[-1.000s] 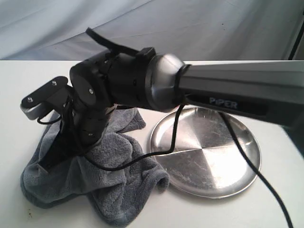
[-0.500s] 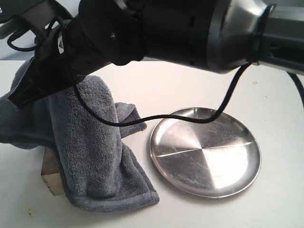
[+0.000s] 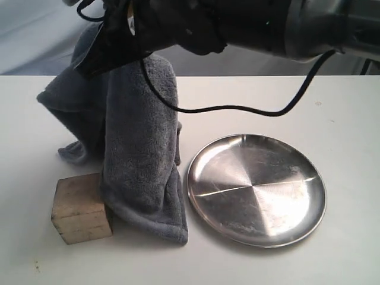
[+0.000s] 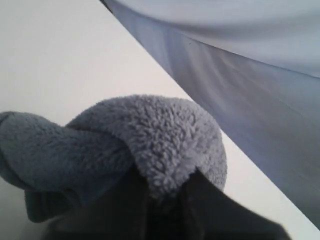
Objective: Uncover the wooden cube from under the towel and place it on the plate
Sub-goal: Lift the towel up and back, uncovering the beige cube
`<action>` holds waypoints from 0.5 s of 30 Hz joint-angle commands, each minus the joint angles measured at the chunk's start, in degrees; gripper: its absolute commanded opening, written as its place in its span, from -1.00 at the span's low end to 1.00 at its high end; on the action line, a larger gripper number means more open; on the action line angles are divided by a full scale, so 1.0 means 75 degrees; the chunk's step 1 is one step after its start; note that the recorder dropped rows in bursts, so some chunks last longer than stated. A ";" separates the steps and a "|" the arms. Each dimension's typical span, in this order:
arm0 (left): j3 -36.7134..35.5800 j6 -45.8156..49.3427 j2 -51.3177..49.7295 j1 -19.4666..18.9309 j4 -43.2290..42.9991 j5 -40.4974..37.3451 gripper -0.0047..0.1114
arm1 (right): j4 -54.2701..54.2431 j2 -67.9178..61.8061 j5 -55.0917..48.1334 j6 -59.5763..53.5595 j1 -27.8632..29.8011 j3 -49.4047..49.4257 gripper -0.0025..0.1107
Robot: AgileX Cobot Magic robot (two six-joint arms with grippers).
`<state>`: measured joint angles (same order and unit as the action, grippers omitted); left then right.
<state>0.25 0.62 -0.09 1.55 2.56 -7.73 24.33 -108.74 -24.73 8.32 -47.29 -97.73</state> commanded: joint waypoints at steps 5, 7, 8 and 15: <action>-0.0034 -0.0017 0.0012 0.0006 -0.0005 0.0013 -0.89 | 0.0017 0.0056 0.0250 0.0164 0.0282 -0.1465 -0.96; -0.0034 -0.0017 0.0012 0.0006 -0.0005 0.0013 -0.89 | 0.0005 -0.0090 0.0164 0.0164 0.0282 -0.1449 -0.96; -0.0034 -0.0017 0.0012 0.0006 -0.0005 0.0013 -0.89 | -0.0078 -0.0228 0.0037 0.0164 0.0282 -0.1433 -0.96; -0.0034 -0.0017 0.0012 0.0006 -0.0005 0.0013 -0.89 | -0.0718 -0.1748 -0.1573 0.0164 0.0282 -0.1433 -0.96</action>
<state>0.25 0.62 -0.09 1.55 2.56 -7.73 20.95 -120.91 -34.03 9.24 -45.56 -108.29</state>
